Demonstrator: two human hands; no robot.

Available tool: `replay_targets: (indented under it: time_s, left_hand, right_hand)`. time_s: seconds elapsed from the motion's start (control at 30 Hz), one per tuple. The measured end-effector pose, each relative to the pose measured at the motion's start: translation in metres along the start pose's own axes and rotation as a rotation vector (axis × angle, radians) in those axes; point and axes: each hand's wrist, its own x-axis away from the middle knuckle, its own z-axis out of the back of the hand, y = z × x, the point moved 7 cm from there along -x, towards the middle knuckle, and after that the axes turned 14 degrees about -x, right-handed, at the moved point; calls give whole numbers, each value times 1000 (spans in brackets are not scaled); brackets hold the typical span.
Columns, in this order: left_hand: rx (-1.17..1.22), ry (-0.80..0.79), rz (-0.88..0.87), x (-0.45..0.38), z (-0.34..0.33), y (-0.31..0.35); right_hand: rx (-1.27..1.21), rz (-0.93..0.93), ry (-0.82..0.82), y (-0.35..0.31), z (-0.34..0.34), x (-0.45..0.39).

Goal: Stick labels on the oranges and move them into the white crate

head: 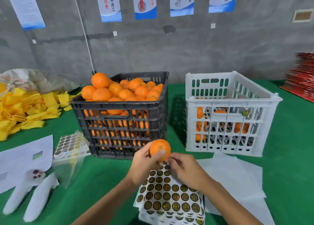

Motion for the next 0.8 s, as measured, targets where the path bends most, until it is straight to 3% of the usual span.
replay_targets:
  time_s: [0.1, 0.27, 0.4, 0.63, 0.8]
  left_hand:
    - [52, 9, 109, 6, -3, -40]
    - [202, -4, 241, 3, 3, -70]
    - [331, -11, 296, 0, 5, -78]
    - [292, -37, 270, -3, 2, -83]
    - [269, -34, 258, -5, 2, -88]
  right_hand:
    - [81, -18, -146, 18, -20, 9]
    - [225, -31, -216, 34, -25, 15]
    - [277, 5, -190, 37, -27, 16]
    - [223, 65, -64, 38, -22, 6]
    - [336, 92, -113, 34, -25, 5]
